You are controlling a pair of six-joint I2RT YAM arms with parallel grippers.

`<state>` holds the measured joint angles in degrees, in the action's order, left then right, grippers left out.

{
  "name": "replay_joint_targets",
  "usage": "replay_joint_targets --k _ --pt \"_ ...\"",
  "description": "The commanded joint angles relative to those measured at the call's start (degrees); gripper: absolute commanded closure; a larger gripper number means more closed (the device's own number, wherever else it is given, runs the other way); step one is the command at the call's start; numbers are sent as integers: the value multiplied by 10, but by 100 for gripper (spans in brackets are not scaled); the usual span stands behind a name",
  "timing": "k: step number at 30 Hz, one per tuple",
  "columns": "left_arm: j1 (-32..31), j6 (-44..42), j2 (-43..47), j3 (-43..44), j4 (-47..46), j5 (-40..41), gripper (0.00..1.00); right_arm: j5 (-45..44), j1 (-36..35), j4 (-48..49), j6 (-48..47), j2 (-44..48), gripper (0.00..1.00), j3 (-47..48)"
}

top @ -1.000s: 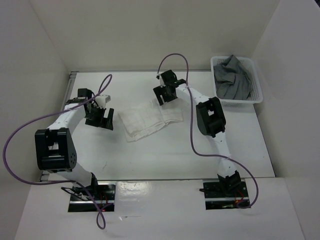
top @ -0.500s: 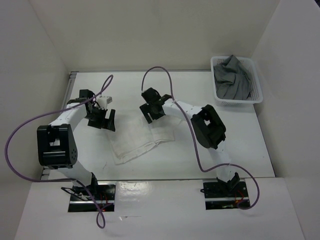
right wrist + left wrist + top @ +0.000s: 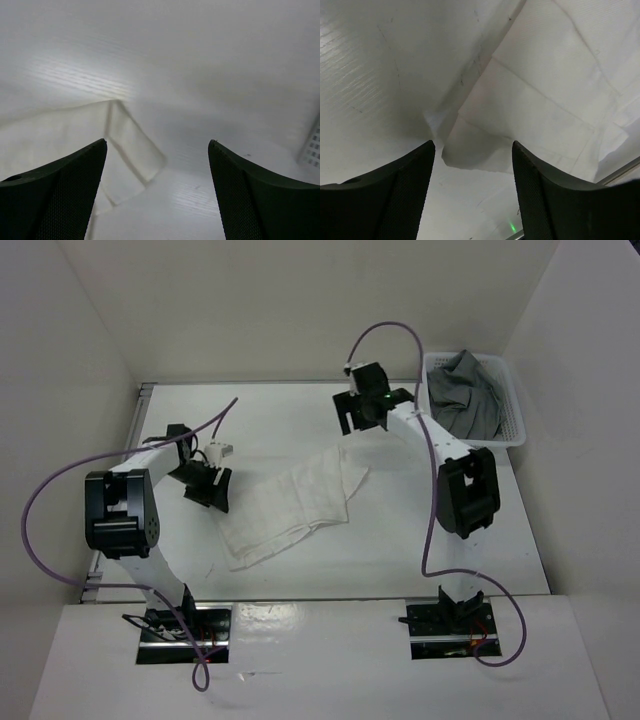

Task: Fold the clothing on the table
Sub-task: Fold the skirt

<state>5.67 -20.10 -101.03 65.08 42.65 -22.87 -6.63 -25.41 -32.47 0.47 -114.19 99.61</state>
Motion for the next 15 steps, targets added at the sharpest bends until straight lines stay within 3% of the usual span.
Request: replay_joint_targets --k 1,6,9,10,14,15 --pt "-2 -46 -30 12 20 4 32 11 40 13 -23 49 14 -19" --pt "-2 -57 -56 12 20 -1 39 43 86 23 -43 71 13 -63" --pt "-2 -63 -68 19 25 -2 61 102 110 23 -52 71 11 -88" --pt "-2 -63 -68 24 25 -2 74 147 121 23 -57 64 11 -95" --pt "-2 -68 -82 36 30 -2 92 244 135 6 -87 27 10 -101" --pt "-2 -68 -82 42 30 -2 100 260 135 -3 -93 9 10 -106"
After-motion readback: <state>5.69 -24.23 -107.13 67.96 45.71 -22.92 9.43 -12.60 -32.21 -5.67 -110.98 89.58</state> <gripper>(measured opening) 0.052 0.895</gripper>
